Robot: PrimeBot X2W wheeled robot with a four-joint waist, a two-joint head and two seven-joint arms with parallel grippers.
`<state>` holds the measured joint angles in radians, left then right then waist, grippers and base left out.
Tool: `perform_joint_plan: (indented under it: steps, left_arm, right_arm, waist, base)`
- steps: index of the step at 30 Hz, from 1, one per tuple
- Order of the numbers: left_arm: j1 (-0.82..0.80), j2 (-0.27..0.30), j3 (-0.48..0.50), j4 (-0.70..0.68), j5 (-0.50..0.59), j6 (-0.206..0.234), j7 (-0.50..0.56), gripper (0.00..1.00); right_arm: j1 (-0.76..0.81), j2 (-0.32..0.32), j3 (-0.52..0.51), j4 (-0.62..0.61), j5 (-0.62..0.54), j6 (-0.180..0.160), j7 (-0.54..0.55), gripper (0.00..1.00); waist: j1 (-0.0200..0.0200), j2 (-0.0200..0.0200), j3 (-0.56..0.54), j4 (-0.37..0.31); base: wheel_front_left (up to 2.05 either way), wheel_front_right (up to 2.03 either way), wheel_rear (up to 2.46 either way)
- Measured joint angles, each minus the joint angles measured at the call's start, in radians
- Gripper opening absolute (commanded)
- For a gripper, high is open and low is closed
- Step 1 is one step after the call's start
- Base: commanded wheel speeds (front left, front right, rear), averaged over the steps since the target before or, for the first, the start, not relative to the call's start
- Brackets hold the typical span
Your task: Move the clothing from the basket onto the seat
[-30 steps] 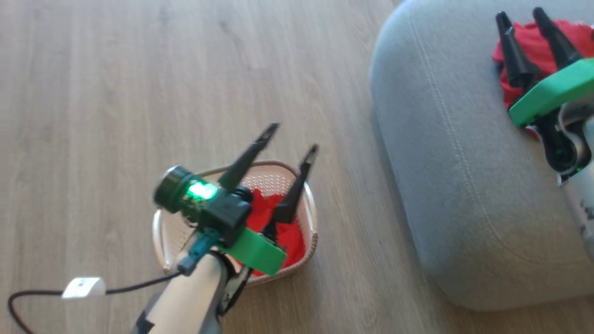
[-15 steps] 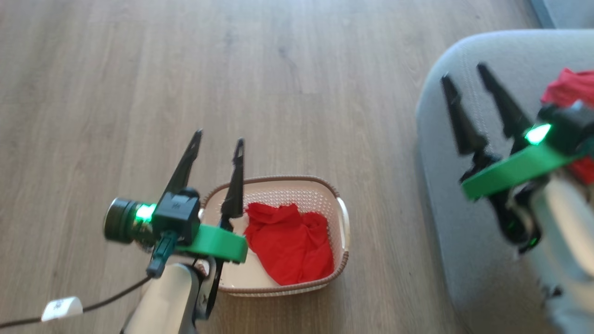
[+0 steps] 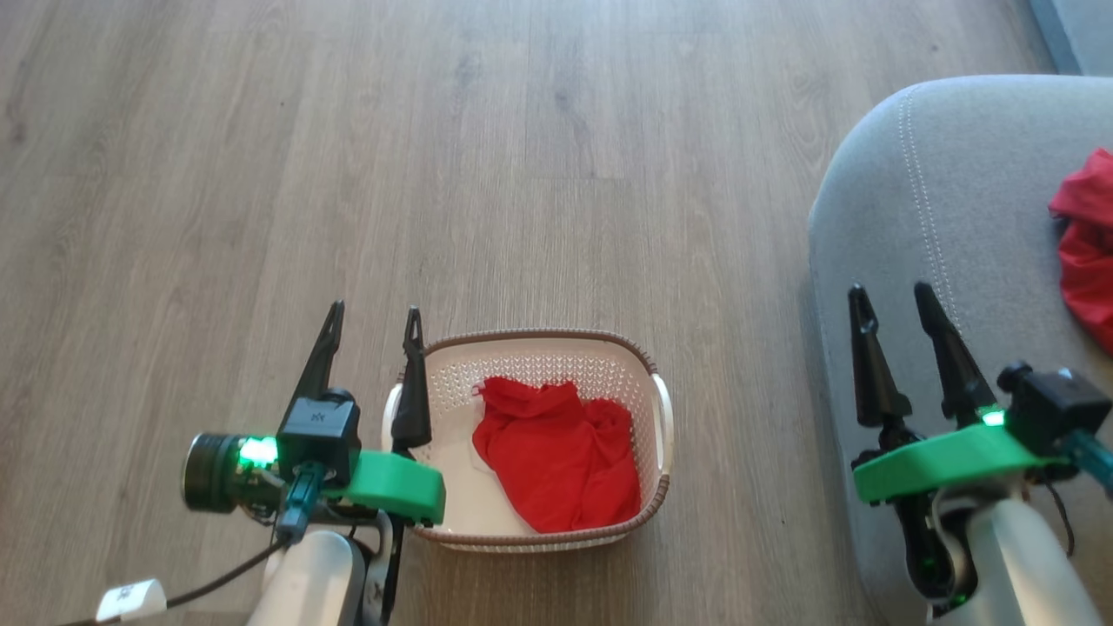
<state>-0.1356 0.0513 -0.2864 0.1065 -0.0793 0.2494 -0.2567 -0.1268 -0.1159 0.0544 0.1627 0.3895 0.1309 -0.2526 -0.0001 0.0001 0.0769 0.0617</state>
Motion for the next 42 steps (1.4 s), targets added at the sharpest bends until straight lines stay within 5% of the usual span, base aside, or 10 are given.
perform_joint_plan:
  steps: [10, 42]
  left_arm:
    - [0.043, 0.0, -0.009, 0.068, 0.01, -0.001, 0.0, 1.0]
    - [0.037, 0.0, -0.015, 0.065, 0.008, -0.026, 0.0, 1.0]
  right_arm:
    - [0.039, 0.048, -0.02, 0.019, -0.057, 0.0, 0.0, 1.0]
    - [0.035, 0.052, -0.038, 0.019, -0.057, 0.0, 0.0, 1.0]
  waist:
    - [0.0, 0.0, 0.006, -0.026]
    - [0.0001, 0.0, 0.024, -0.03]
  base:
    - [0.0, 0.0, 0.0]
    - [0.0, 0.0, 0.0]
